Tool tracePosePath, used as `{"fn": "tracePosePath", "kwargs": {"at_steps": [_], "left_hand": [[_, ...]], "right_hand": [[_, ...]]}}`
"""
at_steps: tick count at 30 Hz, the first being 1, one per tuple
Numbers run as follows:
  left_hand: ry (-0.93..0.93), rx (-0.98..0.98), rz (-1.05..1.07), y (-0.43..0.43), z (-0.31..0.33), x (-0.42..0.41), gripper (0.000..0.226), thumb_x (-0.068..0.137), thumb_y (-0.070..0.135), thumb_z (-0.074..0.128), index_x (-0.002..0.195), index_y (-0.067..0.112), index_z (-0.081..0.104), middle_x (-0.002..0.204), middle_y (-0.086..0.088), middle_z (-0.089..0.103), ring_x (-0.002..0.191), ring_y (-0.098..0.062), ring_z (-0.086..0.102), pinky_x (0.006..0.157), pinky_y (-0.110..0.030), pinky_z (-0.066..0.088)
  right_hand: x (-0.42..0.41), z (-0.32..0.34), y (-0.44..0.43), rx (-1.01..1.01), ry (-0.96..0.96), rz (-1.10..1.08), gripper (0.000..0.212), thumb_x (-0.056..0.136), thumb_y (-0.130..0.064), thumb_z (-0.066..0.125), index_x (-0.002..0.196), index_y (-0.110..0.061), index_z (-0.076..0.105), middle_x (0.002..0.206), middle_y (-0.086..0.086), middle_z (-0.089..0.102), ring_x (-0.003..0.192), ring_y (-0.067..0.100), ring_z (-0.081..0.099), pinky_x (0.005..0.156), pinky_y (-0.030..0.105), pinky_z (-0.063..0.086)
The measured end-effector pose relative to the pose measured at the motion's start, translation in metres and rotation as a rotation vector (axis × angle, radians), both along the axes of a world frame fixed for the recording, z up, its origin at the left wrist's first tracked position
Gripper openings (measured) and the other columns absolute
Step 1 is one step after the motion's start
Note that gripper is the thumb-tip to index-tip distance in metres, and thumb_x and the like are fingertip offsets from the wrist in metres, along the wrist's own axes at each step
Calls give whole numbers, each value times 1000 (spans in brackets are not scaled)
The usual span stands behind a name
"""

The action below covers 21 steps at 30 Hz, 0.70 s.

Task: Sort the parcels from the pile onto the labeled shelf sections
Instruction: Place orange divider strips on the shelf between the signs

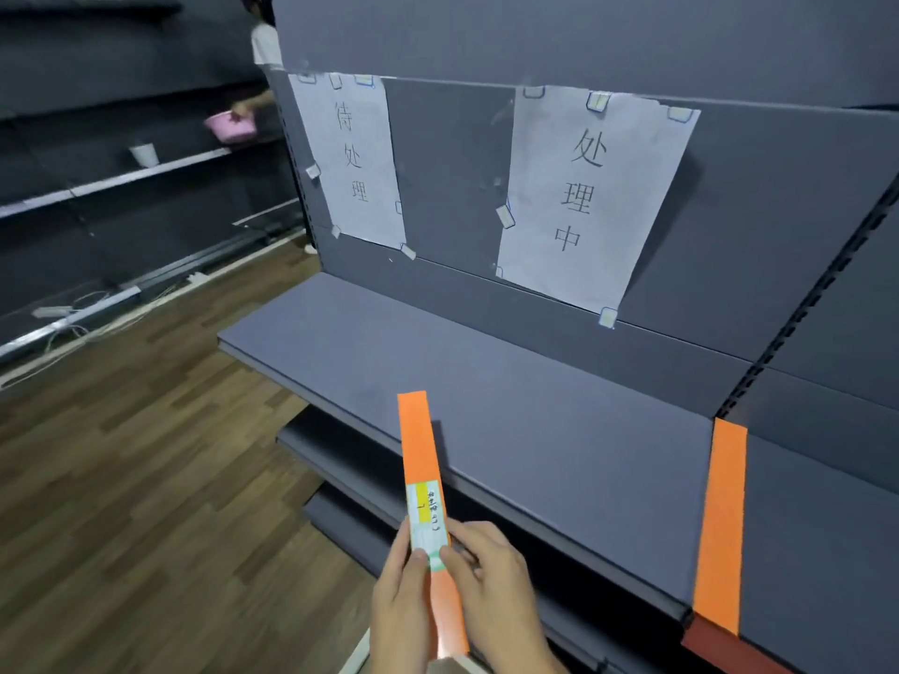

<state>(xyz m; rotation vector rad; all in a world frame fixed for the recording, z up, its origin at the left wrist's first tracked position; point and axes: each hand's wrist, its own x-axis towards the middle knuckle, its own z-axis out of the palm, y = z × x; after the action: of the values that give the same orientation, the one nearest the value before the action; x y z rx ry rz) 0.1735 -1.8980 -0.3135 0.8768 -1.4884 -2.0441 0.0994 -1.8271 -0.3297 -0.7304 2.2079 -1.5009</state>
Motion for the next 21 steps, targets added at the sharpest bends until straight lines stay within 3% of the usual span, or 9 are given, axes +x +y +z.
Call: {"fn": "tracePosePath", "kwargs": {"at_steps": [2, 4, 5, 7, 9, 13, 17, 21], "left_hand": [[-45, 49, 11, -36, -8, -14, 34, 91, 0, 46, 115, 15, 64, 108, -6, 71, 89, -13, 70, 76, -25, 56], [-173, -83, -83, -80, -18, -27, 43, 81, 22, 48, 120, 32, 63, 116, -4, 64, 104, -16, 64, 92, -37, 51], [-222, -176, -153, -102, -23, -33, 45, 80, 25, 45, 119, 38, 62, 112, -7, 61, 103, -16, 62, 91, -37, 49], [-262, -329, -289, -143, -28, -50, 40, 85, 19, 41, 110, 39, 66, 99, -18, 56, 86, -15, 58, 74, -25, 46], [-314, -475, -346, -178, -31, -67, 38, 92, 13, 39, 102, 37, 66, 91, -18, 55, 79, -14, 52, 62, -18, 37], [-358, -705, -495, -238, -35, -103, 36, 96, 9, 42, 113, 29, 66, 88, -4, 58, 96, -19, 54, 68, -15, 36], [-387, -854, -590, -272, -35, -139, 35, 98, 11, 42, 123, 27, 62, 82, 2, 48, 81, -6, 47, 66, -11, 34], [-424, -922, -649, -301, -42, -167, 33, 97, 8, 43, 120, 19, 64, 83, -1, 48, 86, -15, 44, 69, -22, 28]], "right_hand": [[-8, -3, -30, -14, 14, -53, 35, 87, -4, 62, 112, -28, 72, 99, -16, 63, 93, 0, 61, 76, 12, 47], [-20, -8, -65, -28, 21, -121, 36, 86, -4, 62, 111, -29, 72, 99, -17, 64, 92, -1, 61, 79, 16, 49], [-24, -9, -82, -23, 16, -151, 36, 86, -4, 62, 111, -28, 72, 99, -16, 64, 91, -3, 61, 80, 15, 48], [-34, -8, -112, -12, 19, -203, 35, 88, -4, 62, 112, -27, 72, 99, -15, 64, 90, -5, 60, 79, 10, 45], [-45, -10, -142, 23, 22, -247, 33, 89, -5, 61, 113, -26, 71, 99, -13, 64, 90, -6, 59, 80, 8, 43], [-66, -14, -193, 96, 12, -386, 28, 90, -9, 61, 114, -21, 71, 96, -9, 61, 94, 11, 63, 88, 26, 48], [-93, -22, -228, 214, 11, -463, 26, 91, -14, 61, 114, -21, 70, 107, 1, 67, 98, 18, 63, 86, 26, 45], [-118, -32, -260, 300, -5, -479, 23, 90, -18, 62, 111, -20, 72, 108, 1, 71, 98, 20, 66, 83, 31, 49]]}}
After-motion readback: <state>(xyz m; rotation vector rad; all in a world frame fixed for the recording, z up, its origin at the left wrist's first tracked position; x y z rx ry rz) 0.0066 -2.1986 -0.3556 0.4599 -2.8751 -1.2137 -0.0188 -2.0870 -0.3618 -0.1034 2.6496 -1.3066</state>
